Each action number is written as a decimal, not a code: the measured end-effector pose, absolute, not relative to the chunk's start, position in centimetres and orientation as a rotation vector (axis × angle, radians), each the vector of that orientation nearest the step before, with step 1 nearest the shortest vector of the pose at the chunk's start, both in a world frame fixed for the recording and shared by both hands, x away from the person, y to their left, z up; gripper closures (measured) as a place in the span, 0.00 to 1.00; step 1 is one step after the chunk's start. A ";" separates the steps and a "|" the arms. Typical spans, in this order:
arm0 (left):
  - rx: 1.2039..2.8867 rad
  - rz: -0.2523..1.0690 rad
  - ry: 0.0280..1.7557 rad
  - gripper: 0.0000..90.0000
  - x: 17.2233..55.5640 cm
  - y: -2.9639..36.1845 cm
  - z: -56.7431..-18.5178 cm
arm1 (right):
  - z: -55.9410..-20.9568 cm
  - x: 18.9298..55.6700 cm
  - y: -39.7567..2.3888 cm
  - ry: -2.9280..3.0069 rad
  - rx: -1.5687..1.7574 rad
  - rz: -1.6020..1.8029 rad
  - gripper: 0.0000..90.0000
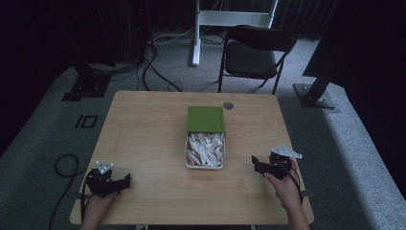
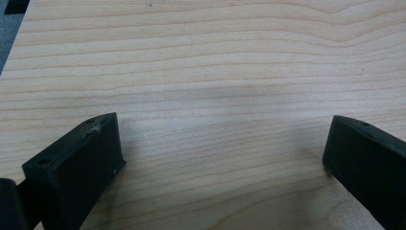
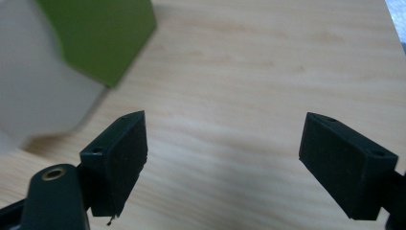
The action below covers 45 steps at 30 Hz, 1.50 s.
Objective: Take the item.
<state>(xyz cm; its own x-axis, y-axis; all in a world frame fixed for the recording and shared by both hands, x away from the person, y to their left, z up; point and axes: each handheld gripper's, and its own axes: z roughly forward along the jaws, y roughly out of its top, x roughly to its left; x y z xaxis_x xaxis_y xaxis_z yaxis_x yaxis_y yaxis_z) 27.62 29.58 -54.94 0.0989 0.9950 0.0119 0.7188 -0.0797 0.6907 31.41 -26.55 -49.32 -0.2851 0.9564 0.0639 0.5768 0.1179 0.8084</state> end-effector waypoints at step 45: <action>1.859 0.683 1.673 0.01 27.6 29.6 -54.9 | -43.0 31.3 -13.0 2.241 0.942 1.347 0.57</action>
